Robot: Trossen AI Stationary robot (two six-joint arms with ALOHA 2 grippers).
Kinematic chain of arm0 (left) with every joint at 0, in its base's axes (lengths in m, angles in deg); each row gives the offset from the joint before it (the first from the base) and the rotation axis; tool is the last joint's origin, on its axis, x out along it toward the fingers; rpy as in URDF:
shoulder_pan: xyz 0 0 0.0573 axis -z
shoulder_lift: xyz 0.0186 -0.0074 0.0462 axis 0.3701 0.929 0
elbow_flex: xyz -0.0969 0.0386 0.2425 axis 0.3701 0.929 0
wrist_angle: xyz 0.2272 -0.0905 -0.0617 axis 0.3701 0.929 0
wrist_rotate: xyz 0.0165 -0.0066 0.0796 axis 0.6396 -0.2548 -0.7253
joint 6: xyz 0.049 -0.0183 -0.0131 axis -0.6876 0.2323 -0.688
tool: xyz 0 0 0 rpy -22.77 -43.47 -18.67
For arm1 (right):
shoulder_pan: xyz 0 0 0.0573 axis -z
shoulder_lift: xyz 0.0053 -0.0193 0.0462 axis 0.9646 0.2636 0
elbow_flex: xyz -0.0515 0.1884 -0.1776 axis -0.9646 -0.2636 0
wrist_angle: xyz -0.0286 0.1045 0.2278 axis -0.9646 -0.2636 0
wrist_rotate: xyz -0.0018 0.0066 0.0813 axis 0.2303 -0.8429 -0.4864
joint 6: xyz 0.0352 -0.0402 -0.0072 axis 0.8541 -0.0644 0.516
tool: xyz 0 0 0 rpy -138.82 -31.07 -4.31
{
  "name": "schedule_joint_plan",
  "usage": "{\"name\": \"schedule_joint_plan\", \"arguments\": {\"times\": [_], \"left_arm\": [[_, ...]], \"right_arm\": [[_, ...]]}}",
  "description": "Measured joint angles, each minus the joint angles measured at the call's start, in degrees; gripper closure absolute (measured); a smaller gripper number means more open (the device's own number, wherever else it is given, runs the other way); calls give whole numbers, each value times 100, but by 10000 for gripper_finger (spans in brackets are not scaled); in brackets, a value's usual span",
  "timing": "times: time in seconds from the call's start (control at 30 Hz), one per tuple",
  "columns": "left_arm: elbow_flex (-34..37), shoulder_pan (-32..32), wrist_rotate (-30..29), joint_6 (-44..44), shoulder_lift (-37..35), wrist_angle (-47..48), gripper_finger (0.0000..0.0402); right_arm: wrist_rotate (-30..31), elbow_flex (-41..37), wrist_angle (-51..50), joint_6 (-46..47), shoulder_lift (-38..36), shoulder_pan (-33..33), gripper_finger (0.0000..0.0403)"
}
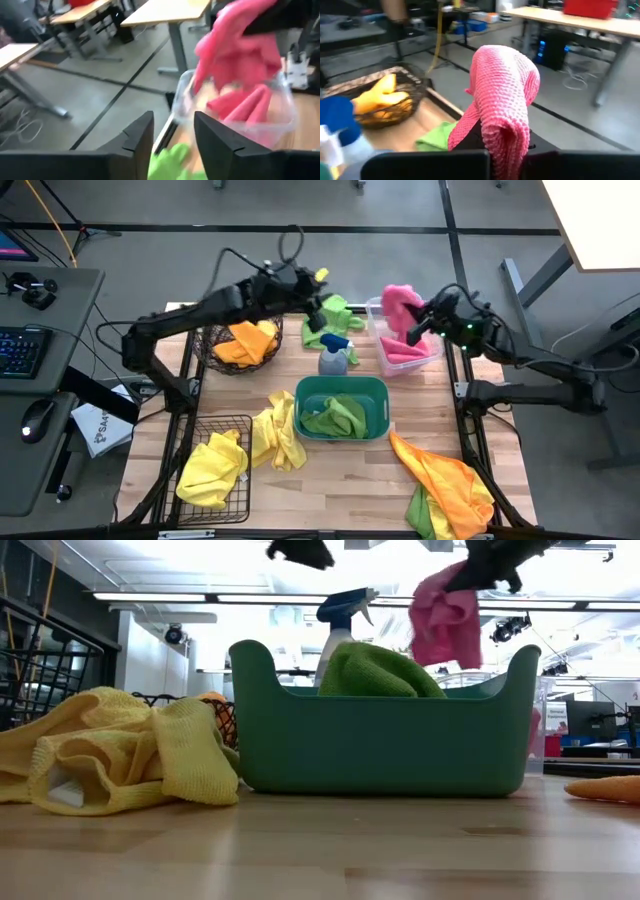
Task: Sort microfiber towel by color & place in baskets
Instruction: Put the pink towel into the transparent bin
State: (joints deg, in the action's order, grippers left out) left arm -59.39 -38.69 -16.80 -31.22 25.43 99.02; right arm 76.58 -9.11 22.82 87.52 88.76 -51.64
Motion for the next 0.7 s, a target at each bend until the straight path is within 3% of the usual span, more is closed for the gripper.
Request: {"name": "schedule_joint_plan", "arguments": {"times": [0.17, 0.27, 0.5, 0.7], "left_arm": [[50, -303, 264, 608, -588, 673, 243], [517, -421, 515, 987, -1013, 536, 237], [2168, -261, 851, 2005, -2080, -454, 236], [3052, 129, 850, 2447, -2630, -1133, 236]], "right_arm": [[-4, -94, -246, 264, -53, 360, 400], [-212, -488, -43, 437, 45, 502, 401], [-177, -1855, 371, 1387, 161, 814, 401], [-861, -1942, 257, 2449, 143, 1070, 377]]}}
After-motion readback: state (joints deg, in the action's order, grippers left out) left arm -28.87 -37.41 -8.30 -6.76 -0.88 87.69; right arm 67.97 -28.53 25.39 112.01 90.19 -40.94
